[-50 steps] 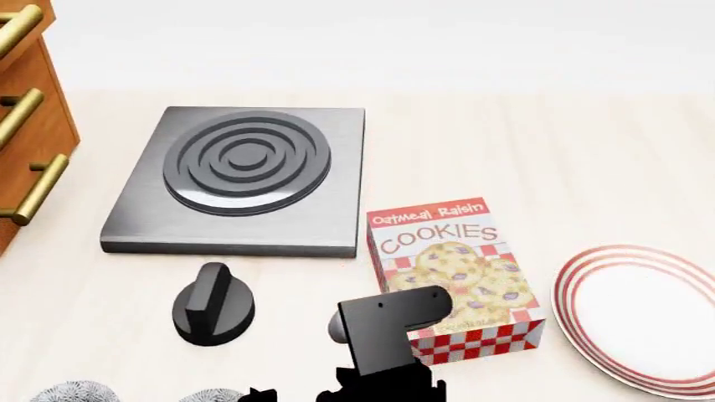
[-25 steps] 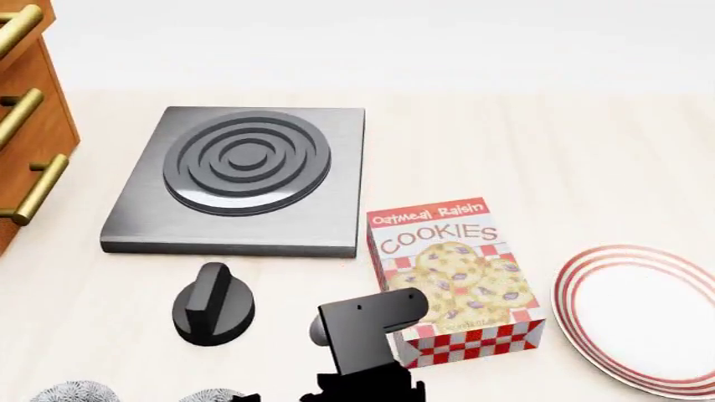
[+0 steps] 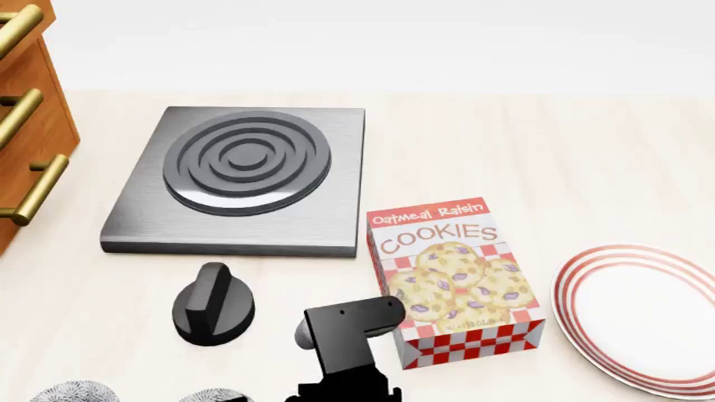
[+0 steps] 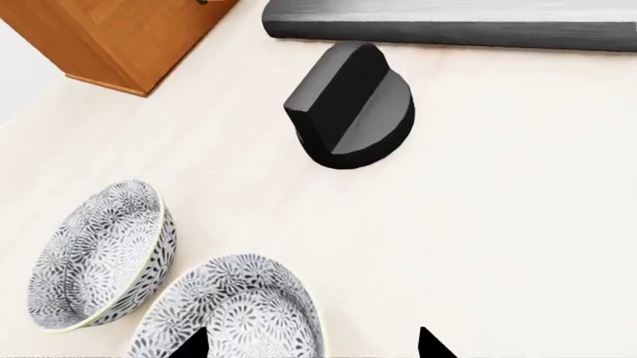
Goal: Pick the akita bowl from table center and place it on the plate.
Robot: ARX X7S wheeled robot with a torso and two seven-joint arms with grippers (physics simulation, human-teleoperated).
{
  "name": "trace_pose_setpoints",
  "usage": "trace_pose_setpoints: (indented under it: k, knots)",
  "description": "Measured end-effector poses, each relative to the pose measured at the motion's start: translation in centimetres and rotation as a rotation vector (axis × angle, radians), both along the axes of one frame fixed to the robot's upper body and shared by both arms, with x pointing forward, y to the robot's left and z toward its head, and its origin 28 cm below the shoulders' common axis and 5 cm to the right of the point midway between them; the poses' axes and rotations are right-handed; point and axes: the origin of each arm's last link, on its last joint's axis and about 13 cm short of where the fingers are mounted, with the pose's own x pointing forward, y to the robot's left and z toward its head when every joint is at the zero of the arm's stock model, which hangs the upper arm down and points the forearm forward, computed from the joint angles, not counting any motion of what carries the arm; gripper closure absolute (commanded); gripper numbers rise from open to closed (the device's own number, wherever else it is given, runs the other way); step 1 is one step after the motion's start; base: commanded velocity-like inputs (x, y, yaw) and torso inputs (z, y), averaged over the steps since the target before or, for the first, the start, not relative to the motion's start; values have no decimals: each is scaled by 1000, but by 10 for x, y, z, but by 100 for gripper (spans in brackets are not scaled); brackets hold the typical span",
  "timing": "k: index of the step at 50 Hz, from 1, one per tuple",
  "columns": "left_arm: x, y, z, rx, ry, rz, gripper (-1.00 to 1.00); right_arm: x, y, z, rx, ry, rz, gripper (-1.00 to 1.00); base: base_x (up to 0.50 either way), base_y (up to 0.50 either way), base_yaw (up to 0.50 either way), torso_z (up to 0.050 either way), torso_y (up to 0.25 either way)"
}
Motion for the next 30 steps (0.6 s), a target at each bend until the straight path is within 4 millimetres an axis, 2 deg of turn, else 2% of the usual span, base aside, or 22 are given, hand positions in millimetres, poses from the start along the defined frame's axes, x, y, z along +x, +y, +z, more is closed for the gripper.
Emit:
trace_pose_setpoints:
  k: [30]
  knots:
    - [0,1,1,-7,-3,2,-100,-4,2,-21,30,94,27,-100,0,0,0,0,0]
